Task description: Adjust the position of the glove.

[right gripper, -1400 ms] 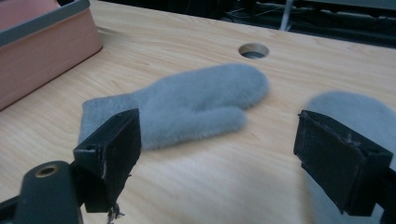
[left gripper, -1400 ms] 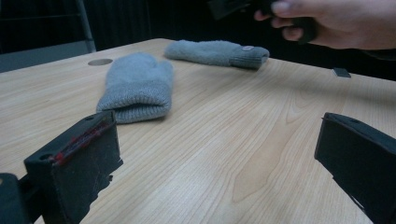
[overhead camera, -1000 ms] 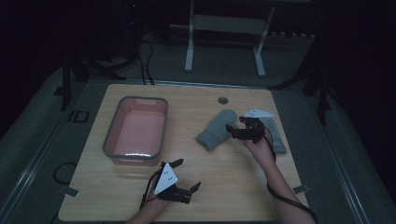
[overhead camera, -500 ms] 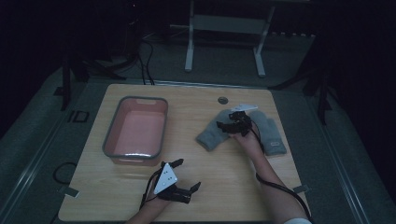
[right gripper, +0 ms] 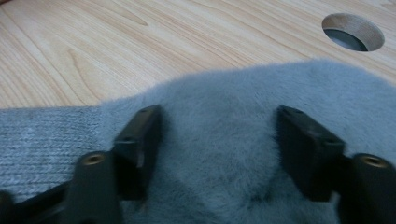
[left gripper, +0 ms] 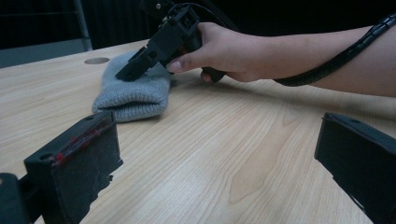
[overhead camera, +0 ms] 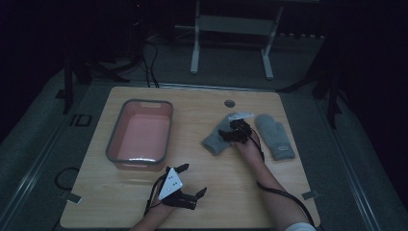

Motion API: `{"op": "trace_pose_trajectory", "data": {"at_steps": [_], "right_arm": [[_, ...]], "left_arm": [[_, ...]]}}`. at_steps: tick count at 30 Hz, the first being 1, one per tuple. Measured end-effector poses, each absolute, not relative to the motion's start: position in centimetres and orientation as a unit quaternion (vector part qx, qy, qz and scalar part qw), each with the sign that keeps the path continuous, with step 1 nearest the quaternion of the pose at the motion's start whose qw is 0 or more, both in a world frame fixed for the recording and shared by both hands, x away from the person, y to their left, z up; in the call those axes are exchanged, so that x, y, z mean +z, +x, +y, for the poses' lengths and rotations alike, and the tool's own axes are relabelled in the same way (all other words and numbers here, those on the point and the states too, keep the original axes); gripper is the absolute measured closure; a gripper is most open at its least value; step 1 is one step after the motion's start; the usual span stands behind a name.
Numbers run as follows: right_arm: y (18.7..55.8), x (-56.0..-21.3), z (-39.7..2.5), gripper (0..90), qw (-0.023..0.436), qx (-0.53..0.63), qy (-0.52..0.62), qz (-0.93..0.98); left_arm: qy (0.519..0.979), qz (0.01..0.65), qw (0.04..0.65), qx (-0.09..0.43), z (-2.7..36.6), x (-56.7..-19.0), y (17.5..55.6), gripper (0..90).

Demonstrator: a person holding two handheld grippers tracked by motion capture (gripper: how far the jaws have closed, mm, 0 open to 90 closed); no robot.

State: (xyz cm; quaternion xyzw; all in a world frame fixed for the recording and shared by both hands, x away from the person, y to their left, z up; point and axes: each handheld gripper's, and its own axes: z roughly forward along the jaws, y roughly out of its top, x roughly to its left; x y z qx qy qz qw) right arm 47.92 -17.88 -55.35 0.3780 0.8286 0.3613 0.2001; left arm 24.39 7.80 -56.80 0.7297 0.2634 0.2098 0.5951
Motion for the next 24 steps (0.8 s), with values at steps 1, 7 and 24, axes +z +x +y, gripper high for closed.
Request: {"op": "trace_pose_trajectory", "data": {"at_steps": [1, 7, 24], "right_arm": [[47.9, -55.4, -17.9, 40.4, 0.205, 0.359, 0.376, 0.829], [47.9, -55.4, -17.7, 70.9, 0.205, 0.369, 0.365, 0.830], [44.9, -51.8, -19.8, 84.0, 0.103, 0.416, 0.236, 0.872]], "left_arm": [[0.730, 0.263, 0.595, 0.210, 7.8, -56.8, 24.4, 0.4], [0.730, 0.262, 0.595, 0.211, 7.8, -56.8, 24.4, 0.4], [0.730, 0.265, 0.593, 0.212, 7.8, -56.8, 24.4, 0.4]]}}
